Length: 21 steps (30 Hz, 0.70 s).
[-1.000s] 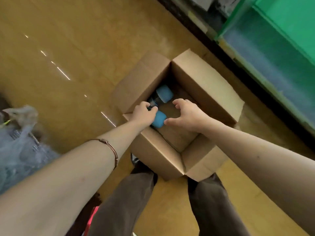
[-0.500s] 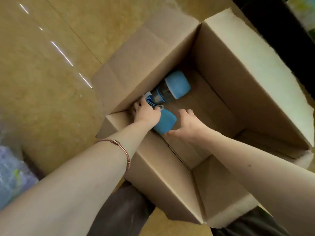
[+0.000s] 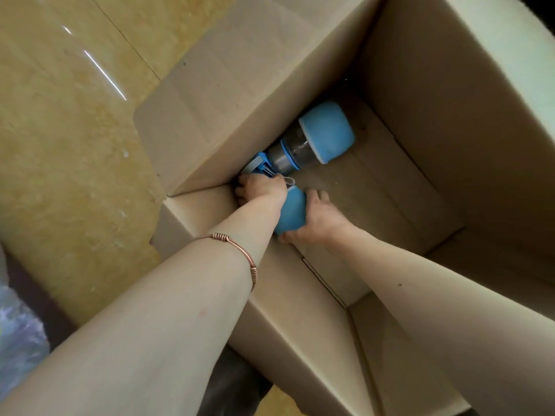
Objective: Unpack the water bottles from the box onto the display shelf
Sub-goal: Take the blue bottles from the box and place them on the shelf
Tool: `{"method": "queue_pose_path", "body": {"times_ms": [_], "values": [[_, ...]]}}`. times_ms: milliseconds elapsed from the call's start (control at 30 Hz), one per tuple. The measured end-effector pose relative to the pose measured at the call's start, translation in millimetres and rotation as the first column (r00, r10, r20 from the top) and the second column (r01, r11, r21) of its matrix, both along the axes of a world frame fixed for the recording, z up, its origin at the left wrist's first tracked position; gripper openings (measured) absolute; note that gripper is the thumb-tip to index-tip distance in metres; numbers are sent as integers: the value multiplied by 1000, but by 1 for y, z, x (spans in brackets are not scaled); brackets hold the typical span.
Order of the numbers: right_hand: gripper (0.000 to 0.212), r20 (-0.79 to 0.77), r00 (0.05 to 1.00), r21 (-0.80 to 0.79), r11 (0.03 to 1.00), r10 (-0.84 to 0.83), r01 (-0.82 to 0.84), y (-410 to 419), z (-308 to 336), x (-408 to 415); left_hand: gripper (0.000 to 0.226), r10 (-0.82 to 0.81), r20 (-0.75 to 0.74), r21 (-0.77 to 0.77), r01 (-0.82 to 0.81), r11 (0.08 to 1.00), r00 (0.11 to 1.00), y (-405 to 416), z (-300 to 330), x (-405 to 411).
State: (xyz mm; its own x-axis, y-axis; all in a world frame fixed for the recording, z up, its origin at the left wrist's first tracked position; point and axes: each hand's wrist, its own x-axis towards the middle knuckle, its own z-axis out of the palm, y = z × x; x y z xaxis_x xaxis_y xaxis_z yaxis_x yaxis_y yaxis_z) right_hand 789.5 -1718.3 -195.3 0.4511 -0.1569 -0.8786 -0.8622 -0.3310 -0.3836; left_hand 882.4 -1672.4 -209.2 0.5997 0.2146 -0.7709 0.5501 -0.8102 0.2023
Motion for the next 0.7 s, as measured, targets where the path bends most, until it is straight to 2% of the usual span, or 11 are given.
{"method": "queue_pose_path", "body": {"times_ms": [167,333,467,600,700], "values": [[105,25,999,5,1000,-25,25,10,-15,2,70,-37,16,8,37,999,999,2,-11,-1],[96,26,996,-12,996,-87,87,11,-20,0,80,35,6,-79,-34,996,999,12,-16,2],[98,-9,998,-38,998,-60,60,5,-11,-16,82,100,-165,-113,-119,986,981,15,-4,-6],[101,-27,999,-24,1000,-18,17,-11,16,-47,59,59,-298,-175,-115,978,953,12,24,-30],[101,-19,1000,-19,1000,17,-18,-23,53,-70,60,31,-377,-223,-123,967,926,10,60,-44]]}}
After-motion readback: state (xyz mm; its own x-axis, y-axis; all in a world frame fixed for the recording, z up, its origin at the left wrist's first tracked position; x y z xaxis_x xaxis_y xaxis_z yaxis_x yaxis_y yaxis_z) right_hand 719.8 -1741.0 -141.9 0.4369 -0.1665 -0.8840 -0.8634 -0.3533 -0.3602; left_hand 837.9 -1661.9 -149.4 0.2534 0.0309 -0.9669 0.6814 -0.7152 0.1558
